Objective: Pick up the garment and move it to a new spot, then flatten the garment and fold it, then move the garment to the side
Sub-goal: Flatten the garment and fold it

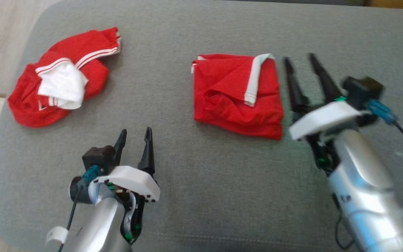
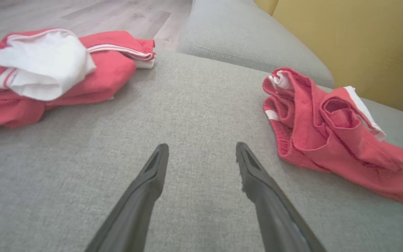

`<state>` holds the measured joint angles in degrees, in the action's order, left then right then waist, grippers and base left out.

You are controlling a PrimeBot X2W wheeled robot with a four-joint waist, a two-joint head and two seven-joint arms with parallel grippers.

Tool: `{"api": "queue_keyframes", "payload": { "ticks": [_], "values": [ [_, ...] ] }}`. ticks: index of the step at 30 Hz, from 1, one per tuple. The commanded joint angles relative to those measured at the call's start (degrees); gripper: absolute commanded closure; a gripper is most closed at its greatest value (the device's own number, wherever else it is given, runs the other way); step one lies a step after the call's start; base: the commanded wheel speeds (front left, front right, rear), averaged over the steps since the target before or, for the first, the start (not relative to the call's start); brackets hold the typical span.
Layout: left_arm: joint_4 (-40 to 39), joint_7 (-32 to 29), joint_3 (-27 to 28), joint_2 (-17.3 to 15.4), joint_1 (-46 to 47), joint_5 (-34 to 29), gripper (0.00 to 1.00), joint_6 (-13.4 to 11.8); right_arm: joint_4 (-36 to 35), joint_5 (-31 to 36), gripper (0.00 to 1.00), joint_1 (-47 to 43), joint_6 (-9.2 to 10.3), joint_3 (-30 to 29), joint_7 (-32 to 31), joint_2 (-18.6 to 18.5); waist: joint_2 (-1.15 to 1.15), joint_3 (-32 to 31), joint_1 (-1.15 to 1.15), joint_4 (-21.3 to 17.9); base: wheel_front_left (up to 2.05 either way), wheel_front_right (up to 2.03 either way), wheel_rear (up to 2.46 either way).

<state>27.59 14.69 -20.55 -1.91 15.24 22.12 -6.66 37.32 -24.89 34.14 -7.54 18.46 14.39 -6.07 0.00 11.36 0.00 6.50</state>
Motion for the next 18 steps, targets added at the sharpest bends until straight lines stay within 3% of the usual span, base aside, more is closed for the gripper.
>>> {"api": "queue_keyframes", "payload": {
  "ticks": [1, 6, 13, 18],
  "values": [
    [-2.08, 0.3, 2.38, -0.97, 0.06, -0.9, 0.0, -0.46, -2.42, 1.44, 0.0, -2.43, 0.05, -1.03, 0.59, 0.9, 0.0, -0.32, 0.0, -1.16, 0.0, 0.0, 0.0],
    [-3.11, 0.3, 4.58, -0.97, -1.07, -3.32, 0.0, -1.24, -7.34, 8.15, 0.0, -10.0, 0.05, -10.72, 0.6, 2.16, 0.0, -0.97, 0.0, -3.58, 0.0, 0.0, 0.0],
    [-3.61, 0.3, 7.03, -0.97, -3.32, -6.75, 0.0, -1.29, -10.29, 11.56, 0.0, -16.3, 0.05, -13.91, 0.6, 3.09, 0.0, -2.33, 0.0, -5.45, 0.0, 0.0, 0.0],
    [-3.9, 0.3, 8.23, -0.97, -5.55, -8.06, 0.0, -0.9, -10.53, 9.07, 0.0, -19.86, 0.05, -13.51, 0.61, 3.17, 0.0, -3.92, 0.0, -6.12, 0.0, 0.0, 0.0]
  ]
}}
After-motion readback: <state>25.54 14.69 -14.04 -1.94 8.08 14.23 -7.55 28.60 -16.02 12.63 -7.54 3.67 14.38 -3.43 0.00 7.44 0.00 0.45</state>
